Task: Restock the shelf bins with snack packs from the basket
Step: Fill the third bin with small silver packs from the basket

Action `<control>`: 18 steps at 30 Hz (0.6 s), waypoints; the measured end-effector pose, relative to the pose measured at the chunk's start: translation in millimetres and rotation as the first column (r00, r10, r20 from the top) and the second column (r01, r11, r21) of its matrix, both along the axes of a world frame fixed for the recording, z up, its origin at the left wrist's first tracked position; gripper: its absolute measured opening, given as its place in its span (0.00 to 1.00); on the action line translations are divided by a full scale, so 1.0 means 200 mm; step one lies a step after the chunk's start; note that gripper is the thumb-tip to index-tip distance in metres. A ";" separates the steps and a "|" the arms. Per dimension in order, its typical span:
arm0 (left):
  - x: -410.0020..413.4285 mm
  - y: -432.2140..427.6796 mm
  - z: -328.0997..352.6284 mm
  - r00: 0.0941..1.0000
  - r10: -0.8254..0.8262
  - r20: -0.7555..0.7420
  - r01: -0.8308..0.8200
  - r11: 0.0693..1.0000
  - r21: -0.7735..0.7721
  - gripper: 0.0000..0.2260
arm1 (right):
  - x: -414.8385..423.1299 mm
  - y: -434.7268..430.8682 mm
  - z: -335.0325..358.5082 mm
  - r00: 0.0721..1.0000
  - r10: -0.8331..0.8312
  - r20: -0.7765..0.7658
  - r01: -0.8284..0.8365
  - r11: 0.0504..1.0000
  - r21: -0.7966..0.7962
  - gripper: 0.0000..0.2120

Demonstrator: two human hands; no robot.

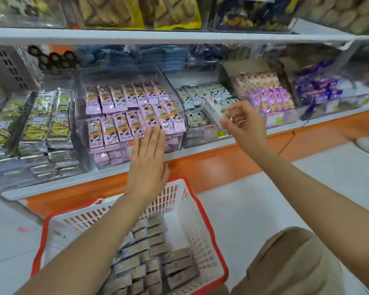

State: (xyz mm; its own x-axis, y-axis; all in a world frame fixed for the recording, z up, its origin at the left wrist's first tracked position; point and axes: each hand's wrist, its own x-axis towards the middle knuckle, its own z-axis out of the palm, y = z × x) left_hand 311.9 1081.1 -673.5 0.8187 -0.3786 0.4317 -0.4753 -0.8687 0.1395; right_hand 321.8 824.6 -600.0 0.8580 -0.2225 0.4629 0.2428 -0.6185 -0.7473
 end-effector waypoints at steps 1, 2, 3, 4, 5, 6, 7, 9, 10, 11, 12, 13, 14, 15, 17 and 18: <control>0.01 0.00 -0.02 1.000 0.016 0.001 -0.016 0.999 0.042 0.38 | 0.07 -0.02 0.00 0.999 -0.036 -0.010 0.036 0.999 -0.030 0.08; 0.02 0.00 -0.03 1.000 0.022 0.008 -0.023 0.997 0.077 0.40 | 0.13 -0.02 0.00 0.997 -0.067 -0.025 0.065 0.995 -0.070 0.08; 0.03 0.00 -0.05 1.000 0.020 0.017 -0.022 0.994 0.106 0.41 | 0.20 -0.02 0.00 0.995 -0.091 -0.045 0.086 0.989 -0.118 0.08; 0.03 0.01 -0.05 1.000 0.017 0.025 -0.020 0.992 0.126 0.41 | 0.25 -0.01 -0.01 0.992 -0.111 -0.067 0.099 0.981 -0.167 0.08; 0.04 0.01 -0.06 0.999 0.015 0.032 -0.020 0.990 0.139 0.41 | 0.30 0.00 -0.02 0.988 -0.129 -0.088 0.107 0.970 -0.219 0.08; 0.04 0.01 -0.06 0.999 0.015 0.035 -0.020 0.989 0.148 0.41 | 0.34 0.01 -0.02 0.984 -0.143 -0.111 0.109 0.957 -0.269 0.09; 0.04 0.01 -0.06 0.999 0.014 0.033 -0.019 0.988 0.154 0.41 | 0.38 0.02 -0.03 0.979 -0.153 -0.133 0.105 0.944 -0.314 0.09; 0.04 0.01 -0.06 0.999 0.012 0.037 -0.018 0.986 0.166 0.41 | 0.42 0.03 -0.06 0.973 -0.166 -0.161 0.092 0.917 -0.389 0.08; 0.04 0.01 -0.06 0.999 0.009 0.036 -0.015 0.986 0.168 0.41 | 0.43 0.04 -0.07 0.970 -0.173 -0.169 0.089 0.906 -0.415 0.07; 0.04 0.02 -0.06 0.999 0.006 0.034 -0.012 0.986 0.164 0.41 | 0.44 0.04 -0.08 0.967 -0.184 -0.176 0.093 0.898 -0.429 0.06; 0.04 0.02 -0.05 1.000 0.001 0.029 -0.006 0.988 0.155 0.41 | 0.44 0.04 -0.09 0.963 -0.195 -0.184 0.099 0.897 -0.431 0.06; 0.04 0.02 -0.05 1.000 -0.008 0.018 0.005 0.990 0.140 0.41 | 0.44 0.03 -0.10 0.960 -0.199 -0.197 0.101 0.901 -0.422 0.06; 0.03 0.03 -0.05 1.000 -0.020 0.005 0.019 0.992 0.123 0.41 | 0.44 0.03 -0.10 0.958 -0.195 -0.210 0.096 0.908 -0.407 0.06; 0.03 0.04 -0.04 0.999 -0.033 -0.001 0.033 0.993 0.110 0.40 | 0.43 0.03 -0.10 0.959 -0.187 -0.211 0.091 0.914 -0.396 0.07; 0.01 0.08 -0.04 0.999 -0.052 0.012 0.050 0.995 0.087 0.39 | 0.40 0.05 -0.10 0.973 -0.160 -0.167 0.092 0.931 -0.354 0.07; 0.00 0.12 -0.05 0.998 -0.060 0.029 0.058 0.996 0.071 0.38 | 0.37 0.08 -0.10 0.984 -0.131 -0.118 0.087 0.944 -0.318 0.07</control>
State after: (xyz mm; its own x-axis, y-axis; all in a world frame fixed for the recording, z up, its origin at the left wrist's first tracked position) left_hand 311.1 1104.5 -683.9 0.7809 -0.4559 0.4270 -0.5289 -0.8463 0.0635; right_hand 395.1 839.8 -620.0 0.8962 -0.1819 0.4047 0.0705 -0.8421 -0.5347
